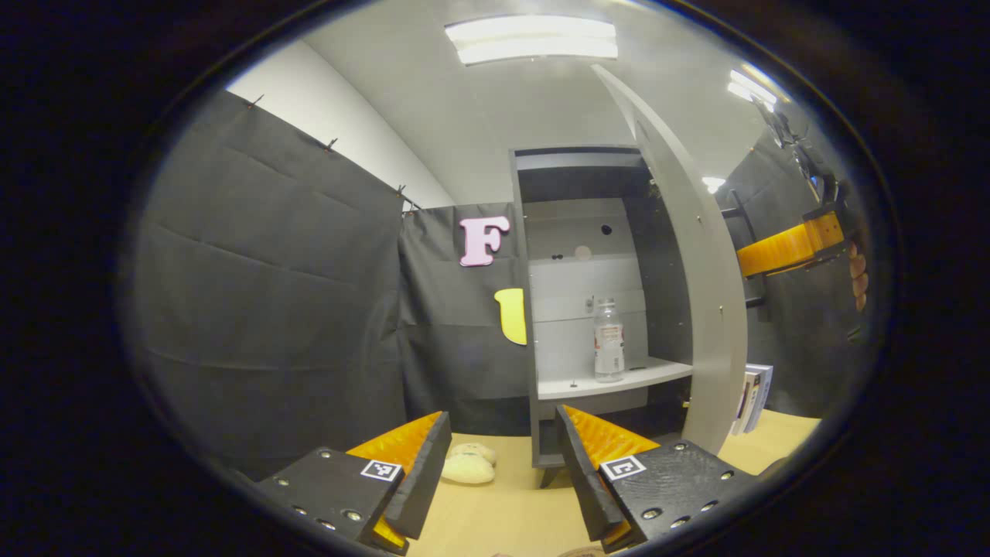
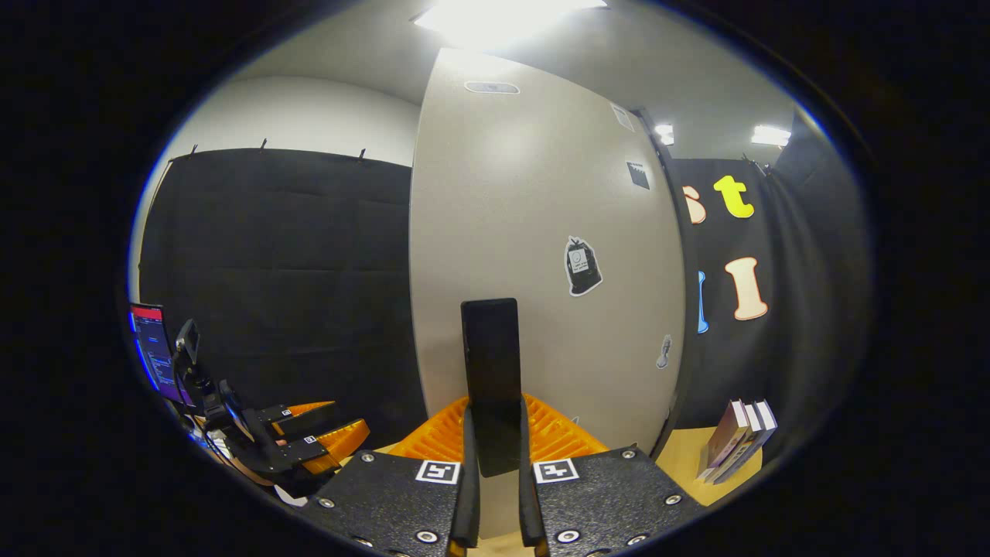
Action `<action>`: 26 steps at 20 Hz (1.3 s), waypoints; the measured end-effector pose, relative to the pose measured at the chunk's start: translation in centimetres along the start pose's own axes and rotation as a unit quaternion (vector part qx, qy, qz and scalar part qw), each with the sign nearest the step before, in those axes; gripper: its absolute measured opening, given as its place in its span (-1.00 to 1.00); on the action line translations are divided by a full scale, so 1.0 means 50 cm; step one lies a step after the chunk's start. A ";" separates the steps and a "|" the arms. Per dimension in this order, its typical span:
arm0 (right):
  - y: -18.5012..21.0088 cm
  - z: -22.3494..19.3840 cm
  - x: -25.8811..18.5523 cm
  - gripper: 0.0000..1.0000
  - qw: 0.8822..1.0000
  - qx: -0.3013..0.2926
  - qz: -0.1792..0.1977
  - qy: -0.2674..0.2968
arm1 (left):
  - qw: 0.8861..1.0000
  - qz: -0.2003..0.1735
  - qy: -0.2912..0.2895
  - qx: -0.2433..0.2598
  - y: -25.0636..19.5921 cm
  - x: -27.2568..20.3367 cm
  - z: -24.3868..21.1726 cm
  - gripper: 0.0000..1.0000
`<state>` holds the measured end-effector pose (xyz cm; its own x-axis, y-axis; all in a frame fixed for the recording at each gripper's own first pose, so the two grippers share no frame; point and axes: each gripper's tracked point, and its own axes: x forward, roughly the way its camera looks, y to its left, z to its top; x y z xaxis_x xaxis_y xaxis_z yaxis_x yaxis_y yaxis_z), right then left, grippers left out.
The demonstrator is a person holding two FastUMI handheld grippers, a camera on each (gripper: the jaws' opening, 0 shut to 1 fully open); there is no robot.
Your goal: Open the cabinet door with the right hand, grasp the bottle in the cabinet with the left hand and place it on the coaster, then close the cabinet door with the right hand.
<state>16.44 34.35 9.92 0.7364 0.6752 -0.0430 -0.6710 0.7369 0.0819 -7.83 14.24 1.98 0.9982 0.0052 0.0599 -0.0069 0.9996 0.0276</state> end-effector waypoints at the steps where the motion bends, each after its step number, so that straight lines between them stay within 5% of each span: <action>1: -0.002 -0.001 -0.002 -0.59 1.000 0.002 -0.002 0.000 | 1.000 -0.006 0.000 -0.001 -0.012 0.002 0.000 0.55; 13: -0.050 0.000 -0.033 -0.60 0.996 -0.003 -0.088 -0.004 | 0.998 -0.068 0.000 -0.018 -0.121 0.036 -0.006 0.55; 26: -0.156 -0.002 -0.114 -0.63 0.980 0.004 -0.200 -0.018 | 0.994 -0.100 0.019 -0.026 -0.144 0.045 -0.025 0.55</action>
<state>17.51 24.76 9.42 0.9428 0.3311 -0.0388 -0.3278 0.9419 0.0729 -5.48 7.09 0.67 0.9808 -0.1940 0.0201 0.1943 0.9808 -0.0172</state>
